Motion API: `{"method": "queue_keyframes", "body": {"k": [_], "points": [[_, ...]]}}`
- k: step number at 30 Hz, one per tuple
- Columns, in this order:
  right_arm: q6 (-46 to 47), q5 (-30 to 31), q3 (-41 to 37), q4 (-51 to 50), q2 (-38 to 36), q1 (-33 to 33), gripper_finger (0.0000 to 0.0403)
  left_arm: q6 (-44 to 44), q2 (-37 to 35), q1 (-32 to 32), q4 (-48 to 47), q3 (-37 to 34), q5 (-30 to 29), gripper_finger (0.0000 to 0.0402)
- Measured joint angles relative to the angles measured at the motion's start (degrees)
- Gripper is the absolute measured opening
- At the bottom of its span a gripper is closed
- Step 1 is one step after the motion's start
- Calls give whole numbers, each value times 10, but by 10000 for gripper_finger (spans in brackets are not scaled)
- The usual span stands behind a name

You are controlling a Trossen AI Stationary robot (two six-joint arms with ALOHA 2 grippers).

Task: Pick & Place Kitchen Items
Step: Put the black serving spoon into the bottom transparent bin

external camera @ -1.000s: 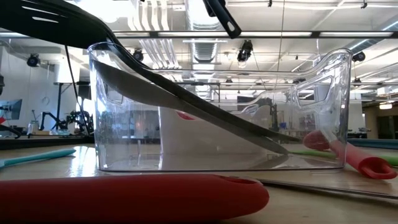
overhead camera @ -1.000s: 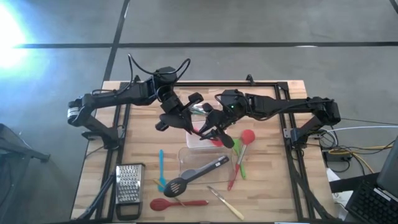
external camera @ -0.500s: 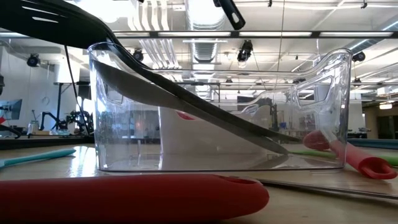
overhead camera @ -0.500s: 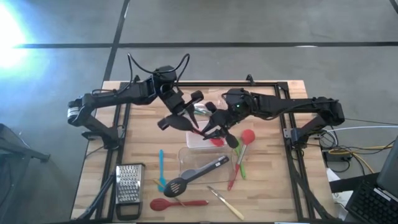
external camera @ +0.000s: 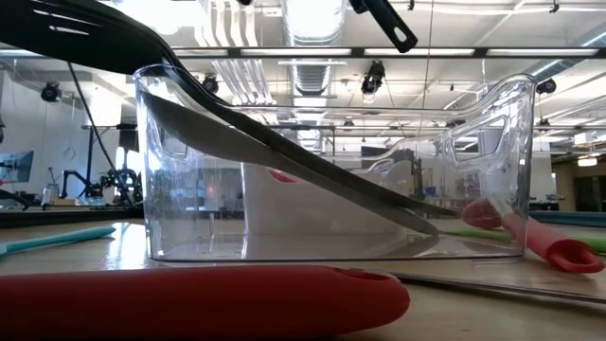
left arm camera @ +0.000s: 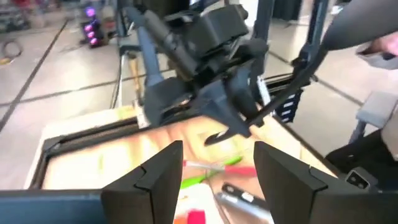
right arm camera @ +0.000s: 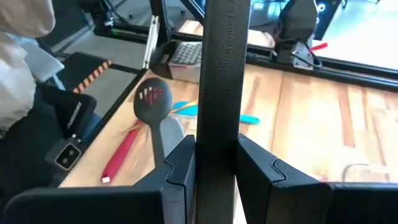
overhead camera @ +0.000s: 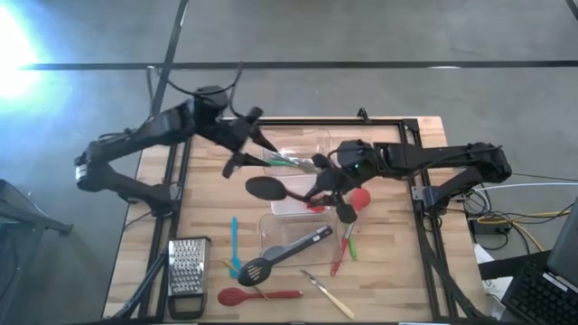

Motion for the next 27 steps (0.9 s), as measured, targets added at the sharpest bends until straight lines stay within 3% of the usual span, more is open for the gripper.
{"method": "queue_keyframes", "body": {"k": [6, 15, 27], "points": [[10, 17, -42, 54, 13, 34, 72, -27, -56, 10, -23, -3, -48, 195], [21, 97, -89, 93, 43, 87, 72, -83, -104, 10, -55, -12, -65, 195], [28, 101, -155, 217, 100, 114, 72, -134, -137, 10, -56, -50, -141, 193]]}}
